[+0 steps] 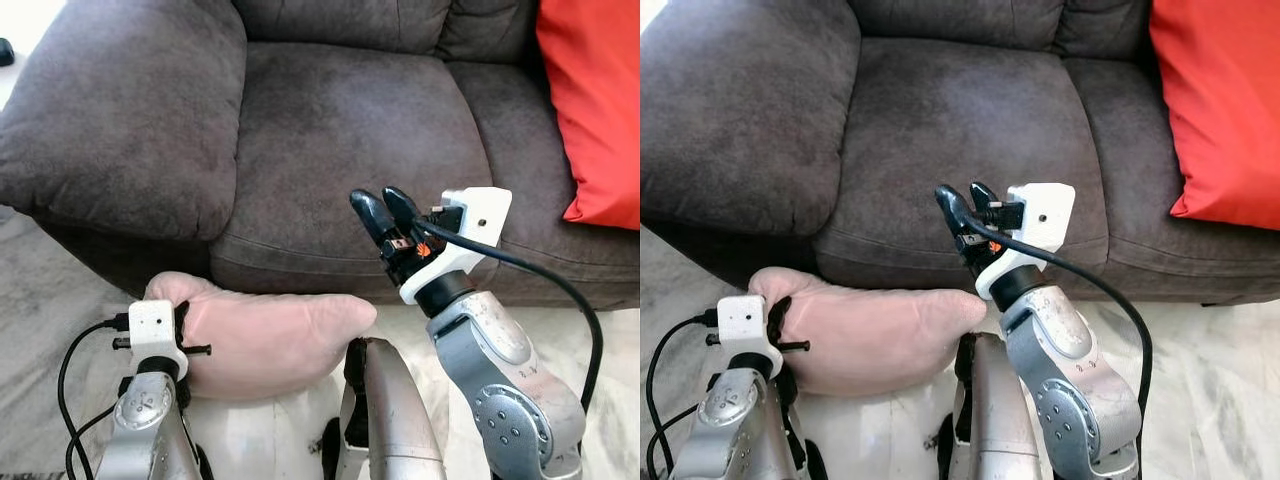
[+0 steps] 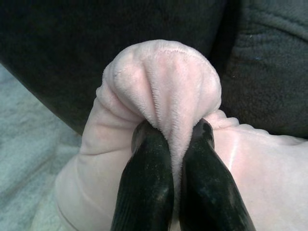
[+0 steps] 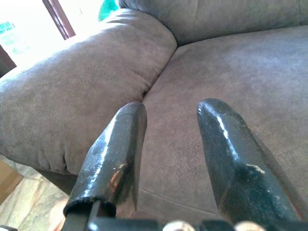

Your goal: Move the pillow to the sofa from floor

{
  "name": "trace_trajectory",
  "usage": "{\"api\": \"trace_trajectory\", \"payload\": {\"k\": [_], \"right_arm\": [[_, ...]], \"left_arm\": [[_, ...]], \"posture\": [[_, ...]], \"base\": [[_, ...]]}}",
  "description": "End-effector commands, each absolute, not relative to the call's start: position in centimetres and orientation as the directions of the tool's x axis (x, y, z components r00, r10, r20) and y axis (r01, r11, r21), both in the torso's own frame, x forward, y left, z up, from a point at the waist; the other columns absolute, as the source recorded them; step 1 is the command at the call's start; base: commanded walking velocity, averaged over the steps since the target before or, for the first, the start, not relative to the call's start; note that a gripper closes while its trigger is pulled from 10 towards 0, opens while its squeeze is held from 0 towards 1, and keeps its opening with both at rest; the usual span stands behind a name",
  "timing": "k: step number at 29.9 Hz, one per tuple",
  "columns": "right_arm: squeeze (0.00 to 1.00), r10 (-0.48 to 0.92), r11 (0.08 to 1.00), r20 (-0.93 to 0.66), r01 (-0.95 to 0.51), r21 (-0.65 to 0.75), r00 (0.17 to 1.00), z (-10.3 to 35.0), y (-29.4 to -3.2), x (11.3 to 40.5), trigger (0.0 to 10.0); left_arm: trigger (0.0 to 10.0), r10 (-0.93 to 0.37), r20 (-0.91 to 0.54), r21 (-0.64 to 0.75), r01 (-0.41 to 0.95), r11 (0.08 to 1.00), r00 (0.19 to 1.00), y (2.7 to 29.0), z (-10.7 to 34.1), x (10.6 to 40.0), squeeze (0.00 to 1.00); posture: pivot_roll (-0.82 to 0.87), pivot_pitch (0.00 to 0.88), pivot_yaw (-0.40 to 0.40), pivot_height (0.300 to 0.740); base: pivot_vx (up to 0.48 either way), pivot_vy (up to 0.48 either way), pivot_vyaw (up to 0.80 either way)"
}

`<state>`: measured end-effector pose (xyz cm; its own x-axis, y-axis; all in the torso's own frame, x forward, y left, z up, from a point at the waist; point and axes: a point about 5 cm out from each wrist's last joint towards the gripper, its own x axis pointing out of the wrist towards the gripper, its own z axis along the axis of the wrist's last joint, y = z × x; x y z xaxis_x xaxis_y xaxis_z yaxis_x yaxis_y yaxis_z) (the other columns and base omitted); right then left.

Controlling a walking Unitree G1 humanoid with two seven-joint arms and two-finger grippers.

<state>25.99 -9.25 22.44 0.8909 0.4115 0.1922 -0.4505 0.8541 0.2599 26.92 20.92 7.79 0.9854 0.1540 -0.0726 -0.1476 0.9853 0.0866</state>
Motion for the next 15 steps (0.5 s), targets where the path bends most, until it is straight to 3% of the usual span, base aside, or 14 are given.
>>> {"api": "trace_trajectory", "payload": {"k": [1,9,15], "right_arm": [[0.0,0.396,0.865,0.188,-0.433,0.251,0.899,22.16,-9.77,26.05,10.0],[0.0,0.396,0.87,0.192,-0.434,0.235,0.898,21.93,-9.87,26.23,10.0],[0.0,0.394,0.873,0.192,-0.431,0.227,0.899,21.57,-9.9,26.46,10.0]], "left_arm": [[10.0,0.144,0.049,0.092,-0.149,0.985,0.988,20.74,10.38,27.55,0.0],[10.0,0.159,0.052,0.083,-0.163,0.983,0.986,20.69,10.39,27.54,0.0],[10.0,0.151,0.075,0.079,-0.157,0.984,0.986,20.53,10.87,27.99,0.0]], "posture": [[0.02,0.116,-0.123,0.487],[0.03,0.093,-0.123,0.487],[0.03,0.064,-0.113,0.487]], "base": [[0.0,0.0,0.0],[0.0,0.0,0.0],[-0.27,0.0,0.0]]}}
